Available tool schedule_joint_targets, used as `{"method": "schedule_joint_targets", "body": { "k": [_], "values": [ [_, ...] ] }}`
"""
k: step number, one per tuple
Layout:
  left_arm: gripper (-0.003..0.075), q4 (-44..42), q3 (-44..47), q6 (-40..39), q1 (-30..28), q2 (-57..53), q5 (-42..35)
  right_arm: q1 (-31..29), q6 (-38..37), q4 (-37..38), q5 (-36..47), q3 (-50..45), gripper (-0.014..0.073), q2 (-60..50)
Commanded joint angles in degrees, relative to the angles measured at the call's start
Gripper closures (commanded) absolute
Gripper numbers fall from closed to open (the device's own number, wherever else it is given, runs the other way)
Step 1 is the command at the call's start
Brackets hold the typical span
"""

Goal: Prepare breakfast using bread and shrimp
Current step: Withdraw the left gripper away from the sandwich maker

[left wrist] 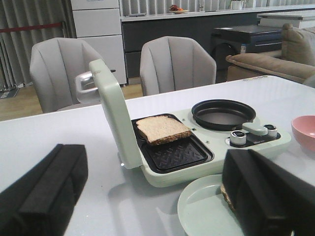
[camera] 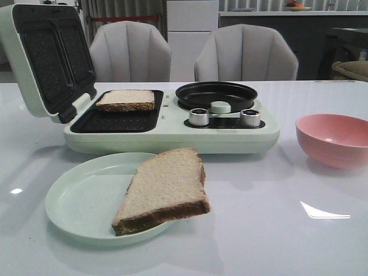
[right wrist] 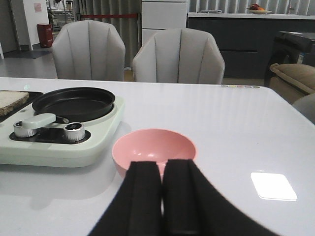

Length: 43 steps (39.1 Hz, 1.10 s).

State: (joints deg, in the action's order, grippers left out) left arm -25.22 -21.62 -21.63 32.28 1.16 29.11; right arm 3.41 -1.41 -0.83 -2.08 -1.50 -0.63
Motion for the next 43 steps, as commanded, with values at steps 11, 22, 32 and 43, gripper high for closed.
{"method": "schedule_joint_targets", "body": {
  "k": [11,22,32,43],
  "values": [
    [0.0097,-0.1,-0.09,-0.8,0.41,0.54,-4.14,0.05,0.17,1.76,12.82,5.26,0.0425,-0.35],
    [0.0097,-0.1,-0.09,-0.8,0.41,0.54,-4.14,0.18,0.12,-0.49,-8.08,22.09,0.0425,15.47],
    [0.0097,-0.1,-0.09,-0.8,0.41,0.54,-4.14,0.18,0.12,-3.2,-8.73,23.18,0.0425,21.27],
    [0.0097,-0.1,-0.09,-0.8,0.41,0.54,-4.14,1.08,0.12,-9.6,-10.79,24.83,0.0304,27.28]
  ]
}}
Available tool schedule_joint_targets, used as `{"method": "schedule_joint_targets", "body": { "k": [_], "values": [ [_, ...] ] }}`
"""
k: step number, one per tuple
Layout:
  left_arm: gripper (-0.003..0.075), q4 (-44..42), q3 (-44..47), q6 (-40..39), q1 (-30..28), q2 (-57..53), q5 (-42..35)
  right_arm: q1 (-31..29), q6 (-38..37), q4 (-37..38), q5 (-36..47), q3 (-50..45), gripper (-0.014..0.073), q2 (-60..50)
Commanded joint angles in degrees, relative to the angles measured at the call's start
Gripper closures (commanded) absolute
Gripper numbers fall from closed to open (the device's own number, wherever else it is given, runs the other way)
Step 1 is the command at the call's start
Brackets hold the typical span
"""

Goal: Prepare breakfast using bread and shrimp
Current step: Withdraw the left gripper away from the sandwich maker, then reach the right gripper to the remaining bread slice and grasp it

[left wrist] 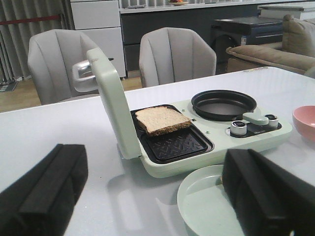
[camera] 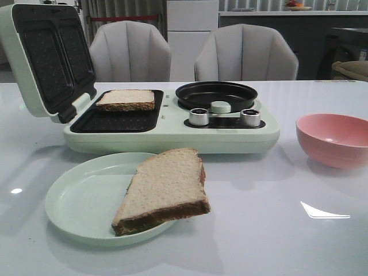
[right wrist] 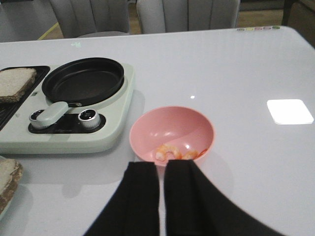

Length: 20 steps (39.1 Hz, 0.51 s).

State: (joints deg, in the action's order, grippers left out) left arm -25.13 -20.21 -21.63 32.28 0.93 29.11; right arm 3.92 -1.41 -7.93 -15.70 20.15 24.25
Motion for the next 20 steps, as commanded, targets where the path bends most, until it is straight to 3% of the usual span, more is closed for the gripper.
{"method": "schedule_joint_targets", "body": {
  "k": [1,6,20],
  "values": [
    [0.0097,-0.2,-1.51,-0.8,0.41,0.77,-4.14,1.12,0.12,-3.2,2.28,3.79,0.0266,3.13],
    [0.0097,-0.2,-1.51,-0.8,0.41,0.77,-4.14,4.5,0.12,-8.13,-1.43,7.36,0.0137,9.51],
    [0.0097,-0.2,-1.51,-0.8,0.41,0.77,-4.14,14.29,0.17,-25.19,-4.24,17.19,0.0136,33.14]
  ]
}}
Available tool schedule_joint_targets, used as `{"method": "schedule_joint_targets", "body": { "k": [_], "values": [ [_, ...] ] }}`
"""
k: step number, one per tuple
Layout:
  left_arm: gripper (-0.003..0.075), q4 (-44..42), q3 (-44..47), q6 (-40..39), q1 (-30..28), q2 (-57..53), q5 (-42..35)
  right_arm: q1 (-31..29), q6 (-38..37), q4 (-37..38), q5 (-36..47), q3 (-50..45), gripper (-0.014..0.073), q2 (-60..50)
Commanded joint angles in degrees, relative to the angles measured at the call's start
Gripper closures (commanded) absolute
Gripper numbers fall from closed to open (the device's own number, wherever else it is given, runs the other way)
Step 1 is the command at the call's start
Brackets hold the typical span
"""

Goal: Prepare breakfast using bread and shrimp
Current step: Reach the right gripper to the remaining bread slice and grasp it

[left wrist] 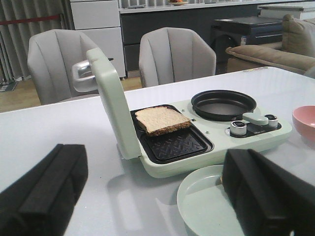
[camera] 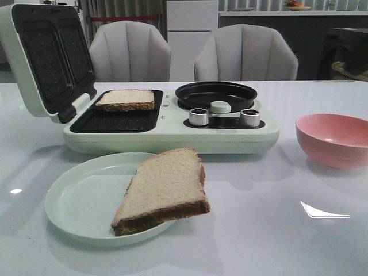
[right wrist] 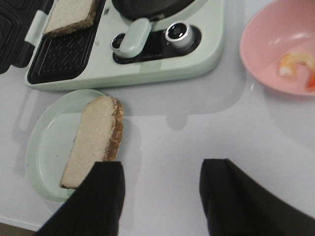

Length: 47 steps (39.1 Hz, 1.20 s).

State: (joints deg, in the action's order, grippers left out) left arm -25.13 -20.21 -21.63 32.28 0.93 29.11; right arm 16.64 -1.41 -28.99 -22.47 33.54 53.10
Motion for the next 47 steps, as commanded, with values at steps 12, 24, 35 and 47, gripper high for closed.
{"method": "schedule_joint_targets", "body": {
  "k": [12,24,35,47],
  "values": [
    [0.0097,-0.2,-1.51,-0.8,0.41,0.77,-4.14,8.45,1.41,-9.3,2.62,14.12,0.0136,24.44],
    [0.0097,-0.2,-1.51,-0.8,0.41,0.77,-4.14,10.33,1.41,-11.57,1.26,23.47,0.0136,40.1],
    [0.0097,-0.2,-1.51,-0.8,0.41,0.77,-4.14,10.33,3.61,-15.87,-1.52,28.05,0.0136,47.08],
    [0.0097,-0.2,-1.51,-0.8,0.41,0.77,-4.14,10.33,14.69,-30.26,-2.79,29.36,0.0148,50.99]
  ]
}}
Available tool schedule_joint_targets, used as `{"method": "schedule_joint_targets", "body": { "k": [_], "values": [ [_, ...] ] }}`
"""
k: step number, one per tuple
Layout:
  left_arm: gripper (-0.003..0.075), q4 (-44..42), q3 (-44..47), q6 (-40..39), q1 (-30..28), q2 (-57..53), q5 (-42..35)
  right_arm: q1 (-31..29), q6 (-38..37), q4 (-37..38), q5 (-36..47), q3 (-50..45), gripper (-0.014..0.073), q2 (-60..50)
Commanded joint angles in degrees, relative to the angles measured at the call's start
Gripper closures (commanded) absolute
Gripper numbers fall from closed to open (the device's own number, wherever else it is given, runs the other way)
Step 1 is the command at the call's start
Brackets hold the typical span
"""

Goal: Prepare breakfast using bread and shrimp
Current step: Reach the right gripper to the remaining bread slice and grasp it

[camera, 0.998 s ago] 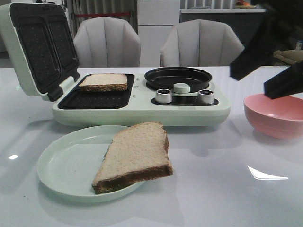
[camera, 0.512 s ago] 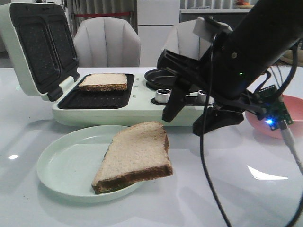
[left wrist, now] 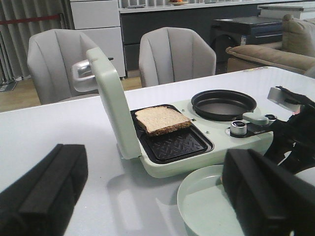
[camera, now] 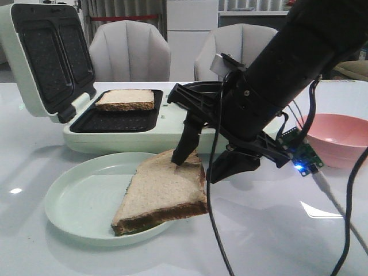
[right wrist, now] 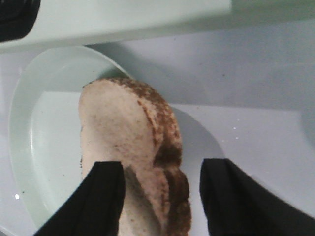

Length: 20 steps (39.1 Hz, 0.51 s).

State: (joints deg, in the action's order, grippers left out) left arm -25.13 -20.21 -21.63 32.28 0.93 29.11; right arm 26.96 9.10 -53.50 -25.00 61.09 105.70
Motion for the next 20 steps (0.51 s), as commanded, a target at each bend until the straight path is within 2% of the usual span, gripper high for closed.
{"method": "schedule_joint_targets", "body": {
  "k": [1,6,13,20],
  "values": [
    [0.0097,-0.2,-1.51,-0.8,0.41,0.77,-4.14,0.02,5.19,-6.98,-0.49,1.81,0.0159,-1.44],
    [0.0097,-0.2,-1.51,-0.8,0.41,0.77,-4.14,0.02,11.12,-13.09,-1.43,1.81,0.0246,-0.9],
    [0.0097,-0.2,-1.51,-0.8,0.41,0.77,-4.14,0.02,13.74,-14.6,-1.75,1.81,0.0357,-1.09],
    [0.0097,-0.2,-1.51,-0.8,0.41,0.77,-4.14,-0.04,15.29,-14.53,-1.99,1.81,0.0373,-2.41]
  ]
}}
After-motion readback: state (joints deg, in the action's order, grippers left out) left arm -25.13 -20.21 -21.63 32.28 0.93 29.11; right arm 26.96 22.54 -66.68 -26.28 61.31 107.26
